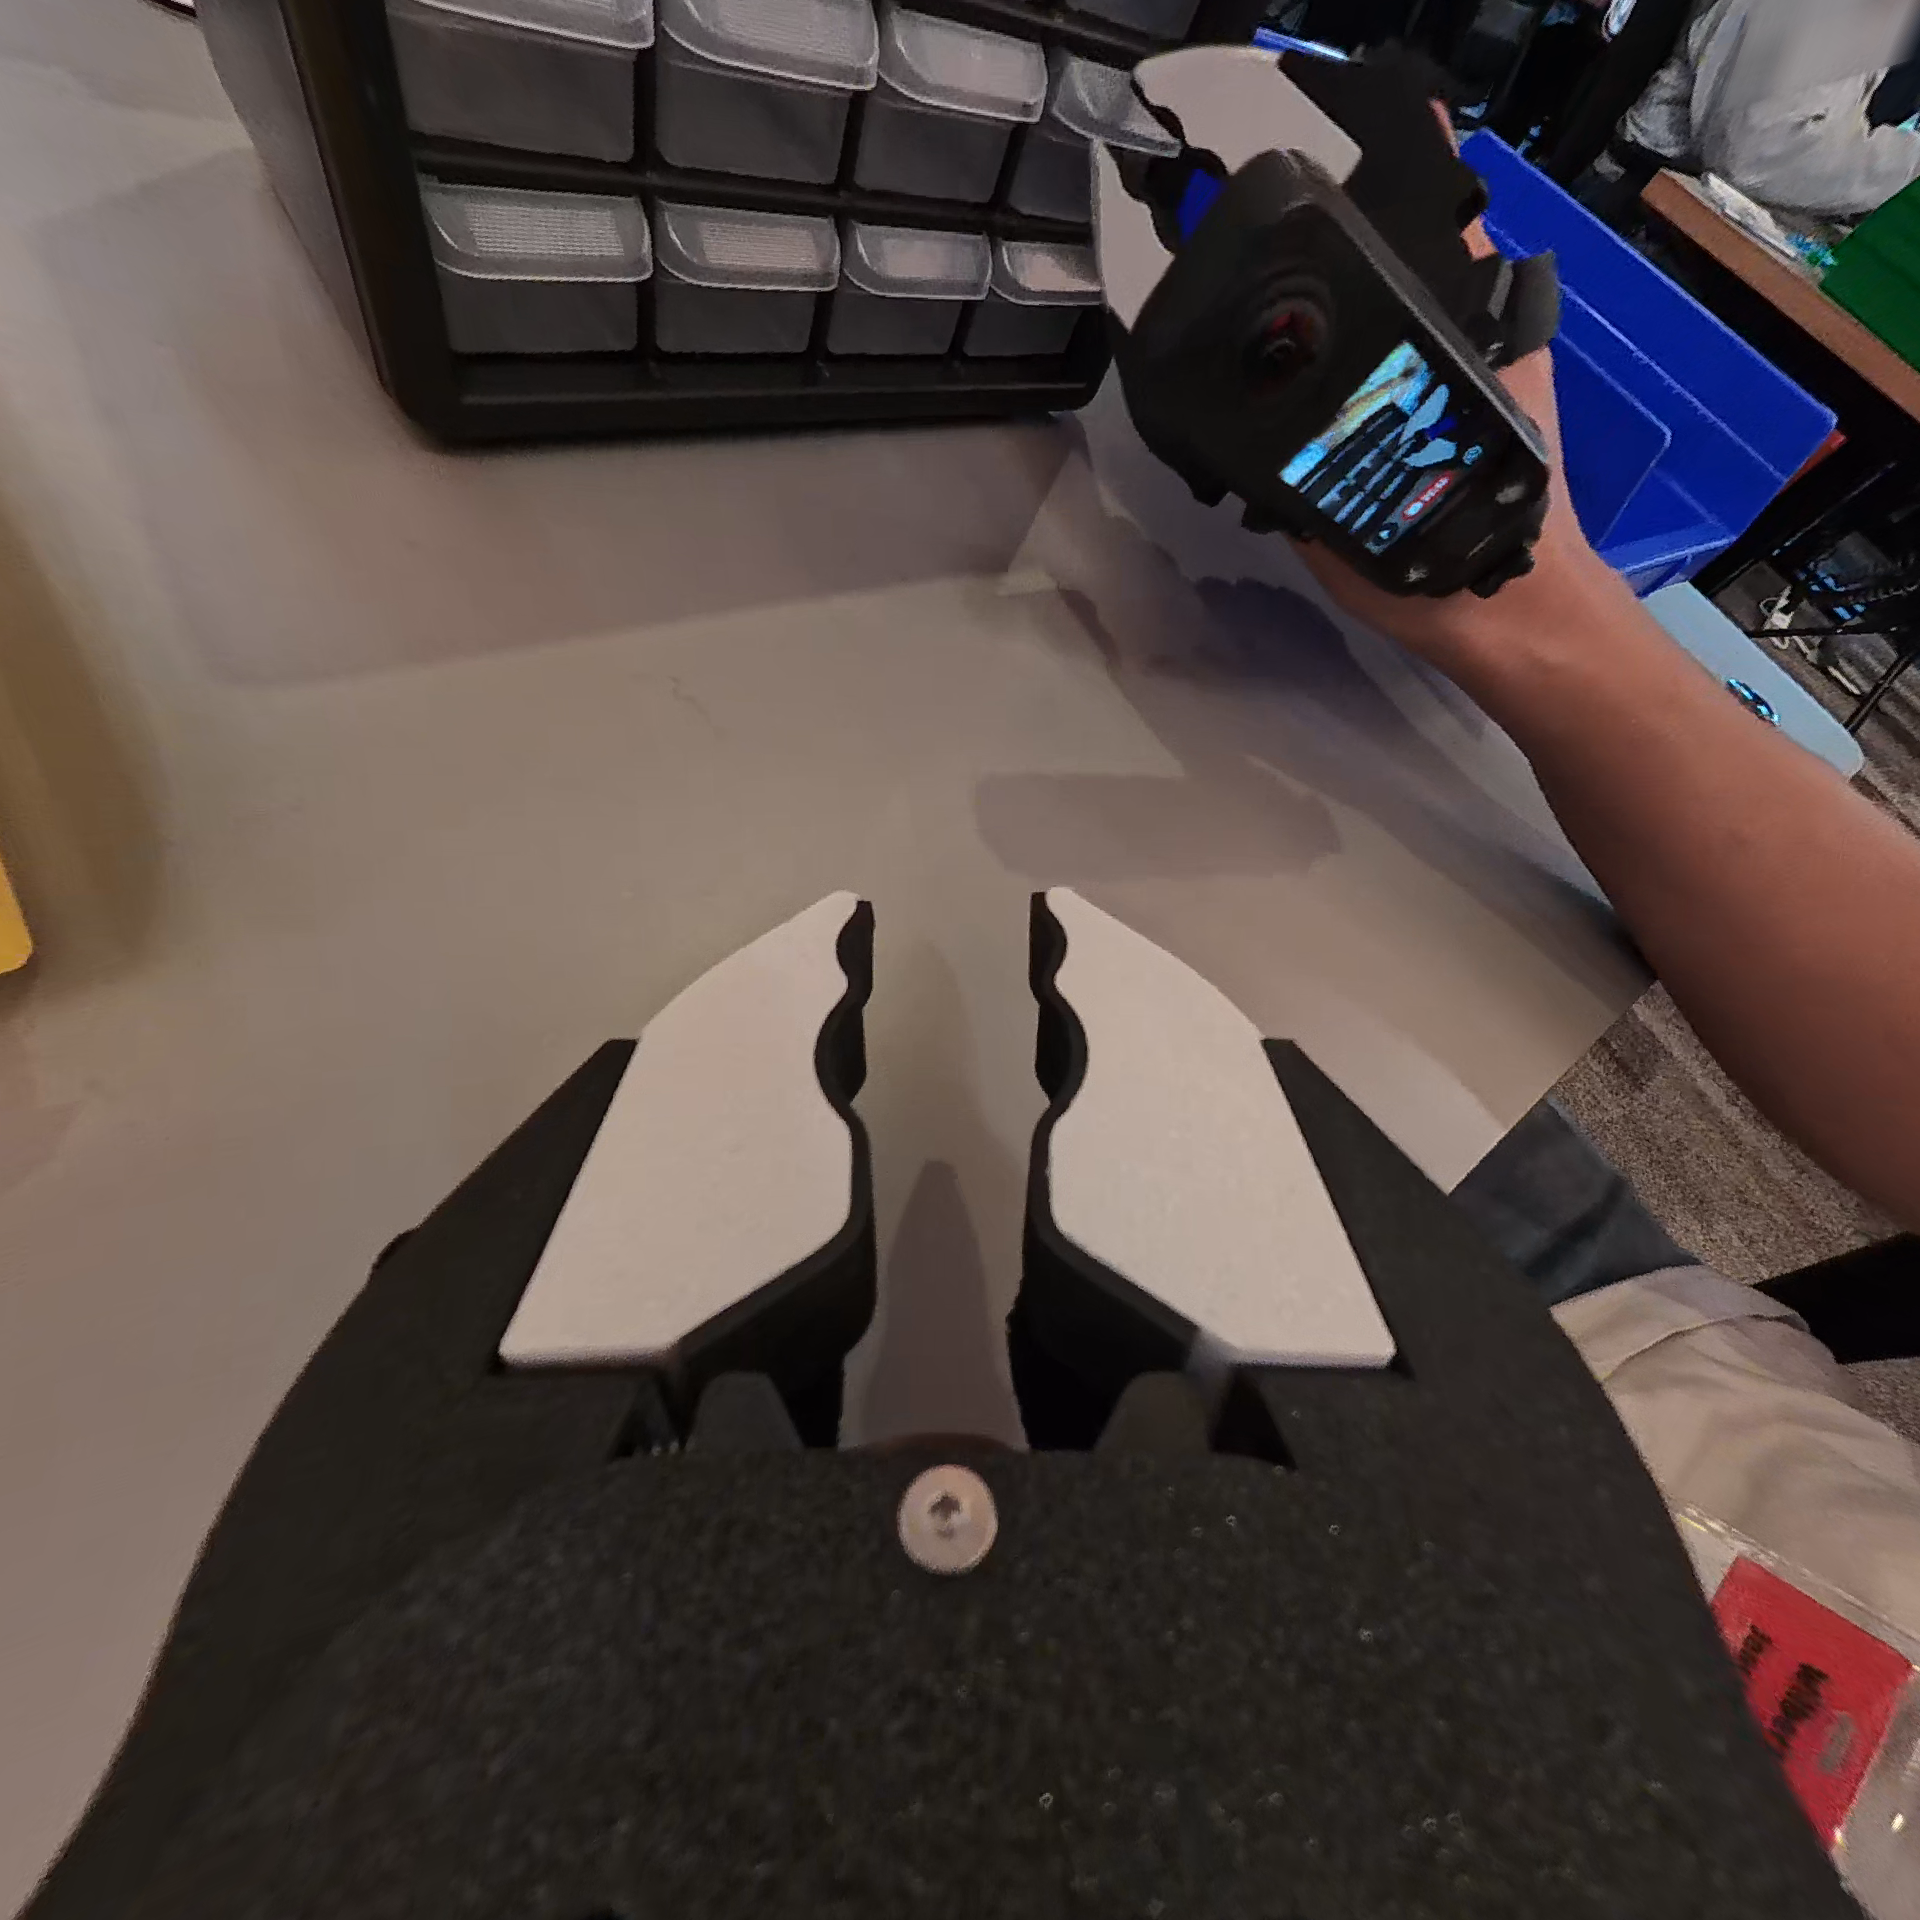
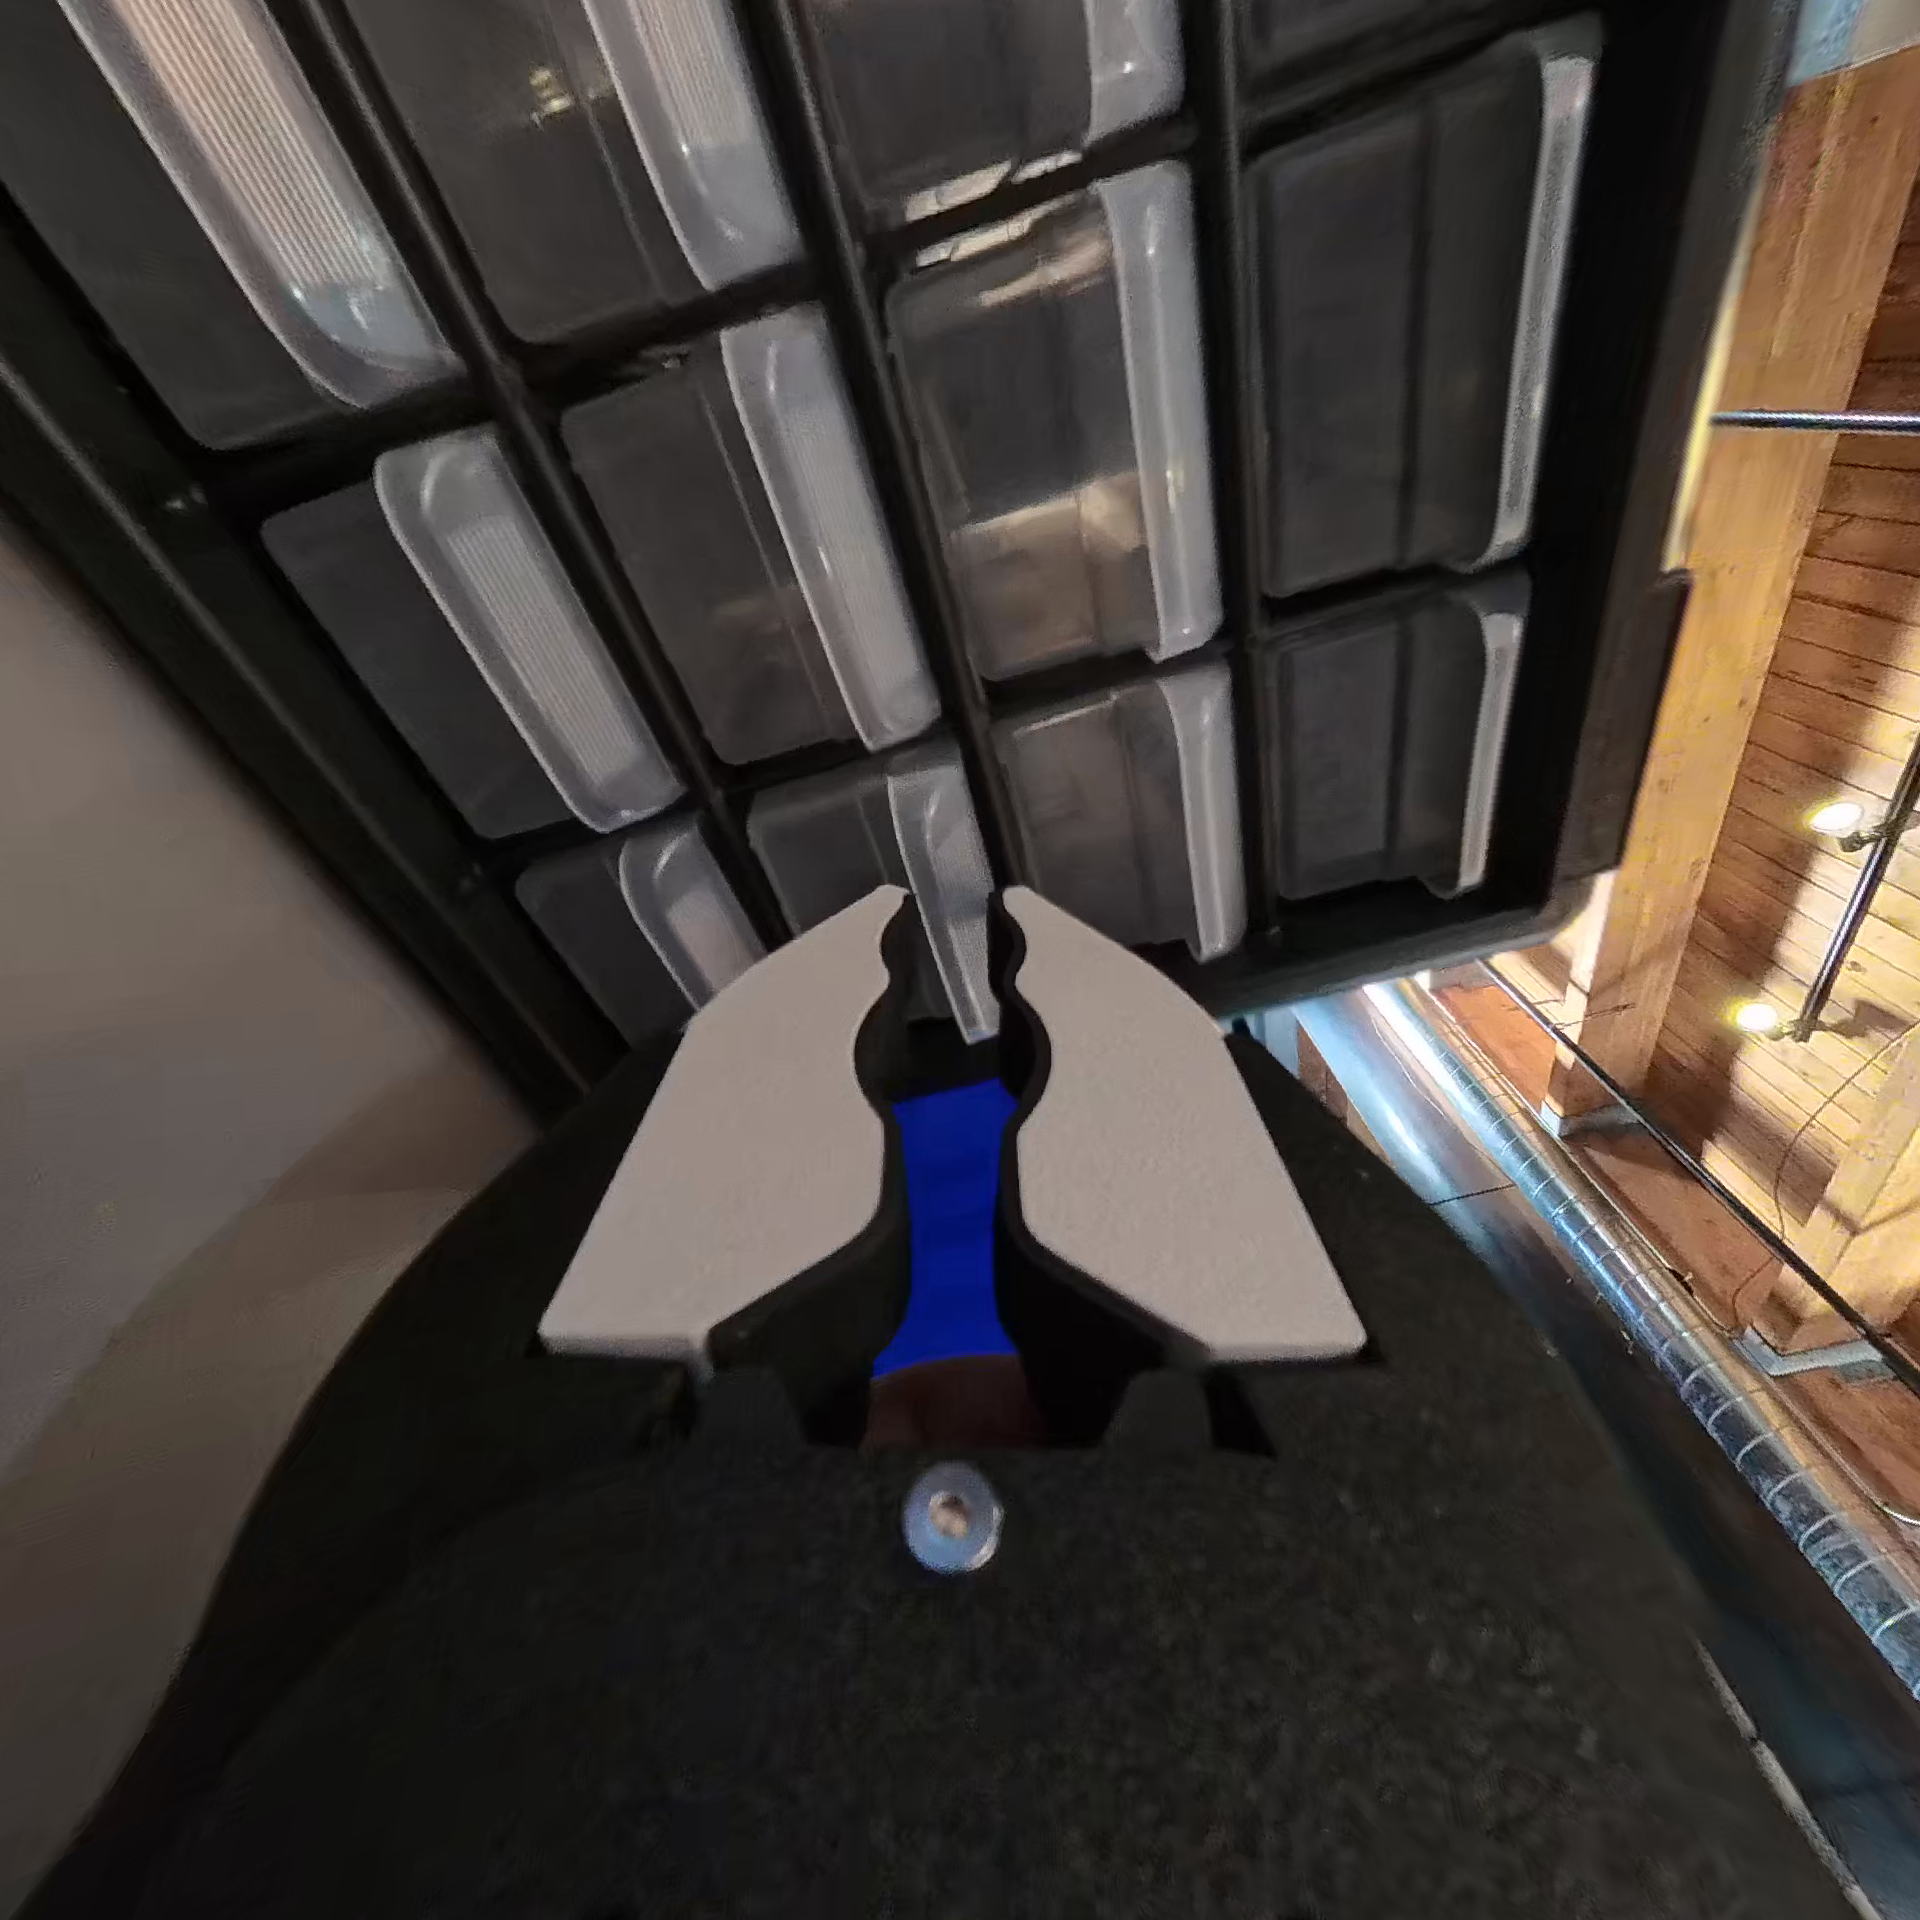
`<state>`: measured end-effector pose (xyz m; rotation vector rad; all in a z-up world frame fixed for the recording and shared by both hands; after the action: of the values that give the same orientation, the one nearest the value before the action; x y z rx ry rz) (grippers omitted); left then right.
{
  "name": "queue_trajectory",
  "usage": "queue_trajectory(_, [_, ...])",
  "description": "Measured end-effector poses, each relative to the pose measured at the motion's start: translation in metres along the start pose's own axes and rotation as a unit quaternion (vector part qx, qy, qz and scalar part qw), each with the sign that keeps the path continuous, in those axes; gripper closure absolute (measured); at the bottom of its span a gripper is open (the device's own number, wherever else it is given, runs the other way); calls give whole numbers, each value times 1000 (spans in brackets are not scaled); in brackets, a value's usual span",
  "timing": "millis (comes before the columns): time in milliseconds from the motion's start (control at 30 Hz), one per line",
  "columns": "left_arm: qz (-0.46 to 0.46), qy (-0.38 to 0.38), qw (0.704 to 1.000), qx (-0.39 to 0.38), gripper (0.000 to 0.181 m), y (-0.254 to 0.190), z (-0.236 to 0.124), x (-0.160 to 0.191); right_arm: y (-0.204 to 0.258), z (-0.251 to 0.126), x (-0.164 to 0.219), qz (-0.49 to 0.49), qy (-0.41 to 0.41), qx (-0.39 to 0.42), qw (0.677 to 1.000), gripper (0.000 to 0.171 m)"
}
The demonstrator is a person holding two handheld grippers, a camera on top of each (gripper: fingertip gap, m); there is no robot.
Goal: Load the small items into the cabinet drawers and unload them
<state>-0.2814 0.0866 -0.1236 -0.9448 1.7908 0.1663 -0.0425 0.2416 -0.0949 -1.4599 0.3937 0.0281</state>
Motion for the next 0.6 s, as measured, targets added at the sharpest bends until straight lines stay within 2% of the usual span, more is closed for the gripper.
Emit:
queue_trajectory(200, [-11, 4, 1000, 7, 153, -1, 2, 2, -1, -33, 3, 40, -1, -8, 999, 157])
queue_trajectory(267, [-18, 4, 1000, 12, 153, -4, 3, 2, 0, -43, 4, 99, -3, -43, 994, 155])
queue_trajectory(333, [-20, 4, 1000, 17, 153, -6, 3, 2, 2, -55, 7, 202, 6, -100, 974, 146])
queue_trajectory(367, [-17, 5, 1000, 16, 153, -6, 3, 2, 4, -61, 8, 273, 12, -136, 952, 142])
queue_trajectory(433, [-12, 5, 1000, 12, 153, -6, 3, 2, 8, -70, 7, 414, 25, -203, 887, 125])
queue_trajectory(500, [-15, 7, 1000, 14, 153, -6, 4, 3, 9, -68, 11, 527, 54, -233, 816, 104])
queue_trajectory(533, [-19, 9, 1000, 18, 153, -6, 5, 4, 11, -64, 13, 565, 68, -245, 785, 99])
queue_trajectory(600, [-27, 12, 999, 26, 153, -9, 6, 6, 15, -52, 13, 598, 76, -256, 756, 89])
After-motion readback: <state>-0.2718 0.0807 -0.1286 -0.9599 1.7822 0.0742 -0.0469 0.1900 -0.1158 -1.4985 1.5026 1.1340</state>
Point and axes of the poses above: each gripper's, where its closed fingertips meet, z out along the fingers, x out of its underside, y = z × x across the jaws, the point moved 3 cm from there along -z, back along the fingers, and after that the axes turned 1 degree about -y, right-handed, at the moved point
